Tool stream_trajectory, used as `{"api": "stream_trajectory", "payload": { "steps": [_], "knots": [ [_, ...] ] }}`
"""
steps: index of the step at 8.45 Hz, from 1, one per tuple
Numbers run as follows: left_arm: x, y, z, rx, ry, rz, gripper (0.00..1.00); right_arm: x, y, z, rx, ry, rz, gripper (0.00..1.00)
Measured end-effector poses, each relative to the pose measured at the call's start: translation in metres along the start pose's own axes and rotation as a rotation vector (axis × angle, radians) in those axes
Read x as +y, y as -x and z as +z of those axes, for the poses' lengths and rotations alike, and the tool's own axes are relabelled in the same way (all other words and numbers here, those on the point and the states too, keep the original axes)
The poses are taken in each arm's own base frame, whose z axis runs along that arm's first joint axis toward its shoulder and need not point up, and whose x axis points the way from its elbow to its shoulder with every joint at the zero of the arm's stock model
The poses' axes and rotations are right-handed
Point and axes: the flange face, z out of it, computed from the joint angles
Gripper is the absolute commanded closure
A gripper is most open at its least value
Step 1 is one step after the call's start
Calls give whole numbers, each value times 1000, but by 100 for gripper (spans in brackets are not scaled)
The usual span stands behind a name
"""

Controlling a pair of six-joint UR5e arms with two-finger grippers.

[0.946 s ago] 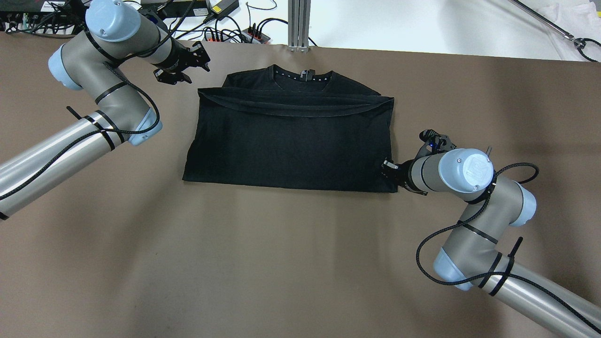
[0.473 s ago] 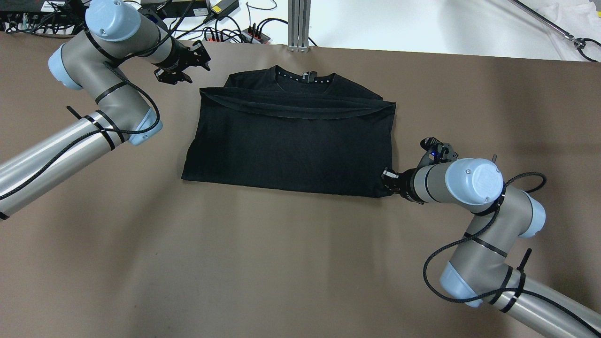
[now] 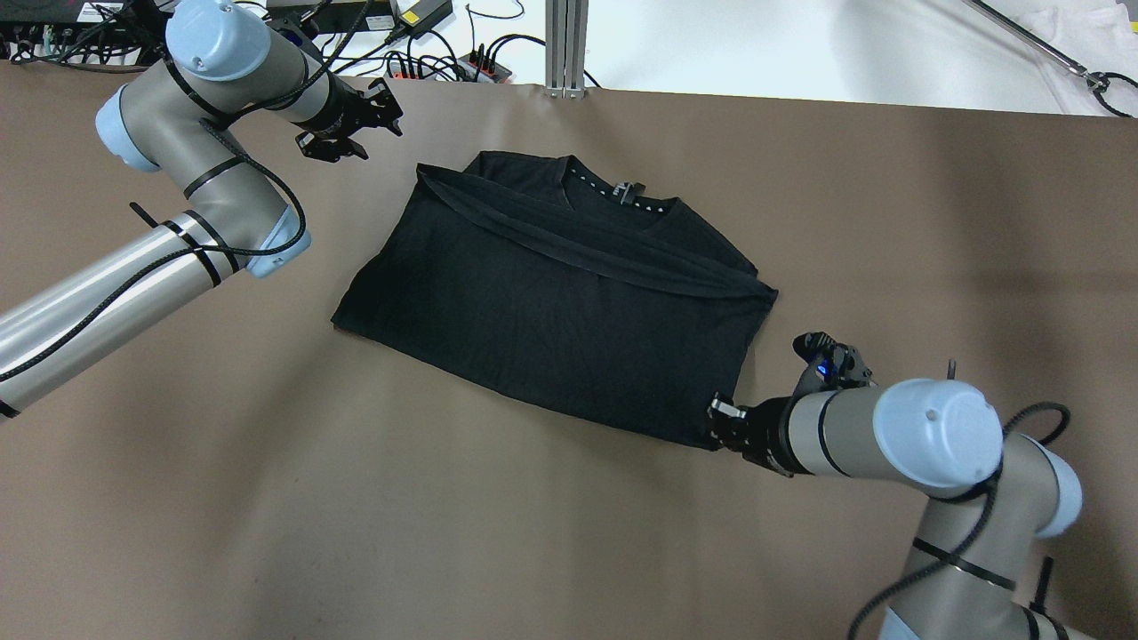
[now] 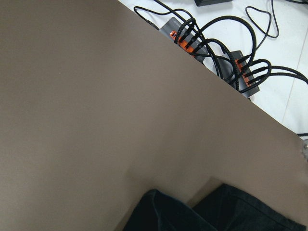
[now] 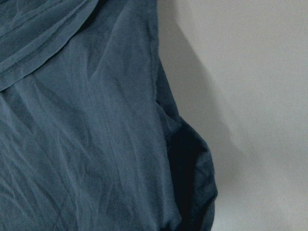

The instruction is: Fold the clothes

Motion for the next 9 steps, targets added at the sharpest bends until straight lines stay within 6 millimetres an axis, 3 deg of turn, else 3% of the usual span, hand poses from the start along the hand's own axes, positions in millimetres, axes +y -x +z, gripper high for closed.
{"api": "stream_trajectory", "payload": {
  "steps": [1, 2, 3, 5, 6, 7, 9],
  "knots": [
    [1, -2, -1, 3, 0, 1, 36, 29, -13, -26, 11, 92, -8, 90],
    [2, -4, -2, 4, 1, 3, 36, 53, -22, -49, 25, 212, -19, 24],
    [3, -8, -3, 8, 2, 4, 35, 76, -25, -66, 41, 344, -35, 5],
    [6, -19, -7, 19, 4, 2, 35, 116, -29, -78, 52, 536, -82, 5],
    [9, -23, -11, 30, 8, 1, 35, 126, -31, -77, 54, 571, -94, 5],
    [22, -28, -15, 47, 21, -4, 35, 128, -32, -76, 54, 580, -97, 5],
    [59, -20, -30, 72, 53, -38, 34, 110, -30, -74, 42, 534, -82, 5]
  ]
}}
